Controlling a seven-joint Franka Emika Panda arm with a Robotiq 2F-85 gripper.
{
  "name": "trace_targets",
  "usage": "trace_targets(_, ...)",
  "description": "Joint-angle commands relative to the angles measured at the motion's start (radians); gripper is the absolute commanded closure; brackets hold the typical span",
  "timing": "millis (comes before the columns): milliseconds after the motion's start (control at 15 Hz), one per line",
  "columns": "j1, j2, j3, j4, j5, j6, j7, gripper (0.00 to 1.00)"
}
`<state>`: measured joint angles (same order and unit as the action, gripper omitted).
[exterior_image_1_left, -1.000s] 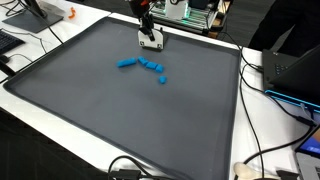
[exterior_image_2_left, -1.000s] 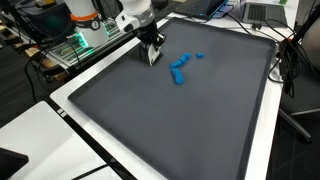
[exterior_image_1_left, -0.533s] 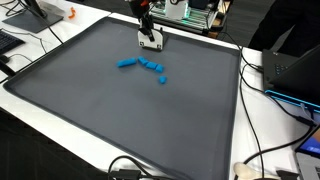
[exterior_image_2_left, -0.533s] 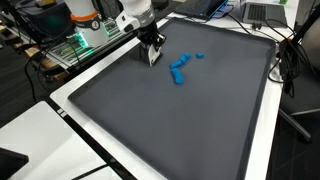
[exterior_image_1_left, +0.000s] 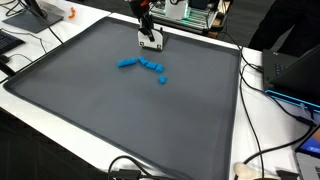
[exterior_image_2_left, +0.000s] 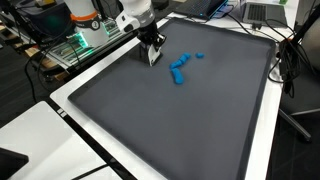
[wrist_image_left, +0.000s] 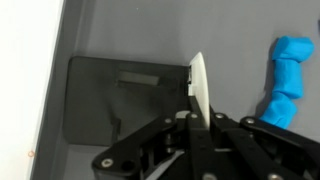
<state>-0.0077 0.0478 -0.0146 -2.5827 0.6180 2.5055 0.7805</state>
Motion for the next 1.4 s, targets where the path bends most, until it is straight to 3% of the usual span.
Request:
trace_targets(0,0.001,0.023,0.002,-0.014,0.017,0.006,-0.004,0.69)
trace_targets(467,-0.005,-0.016,-0.007,-0.037,0.004,0.016,0.000,0.17)
trace_targets(667,-0.004,-0.046,-0.010,-0.036,-0.016,0.012,0.018,0.00)
trace_targets(1333,-0.016,-0.152,-0.006,-0.039,-0.121,-0.023,0.129,0.00)
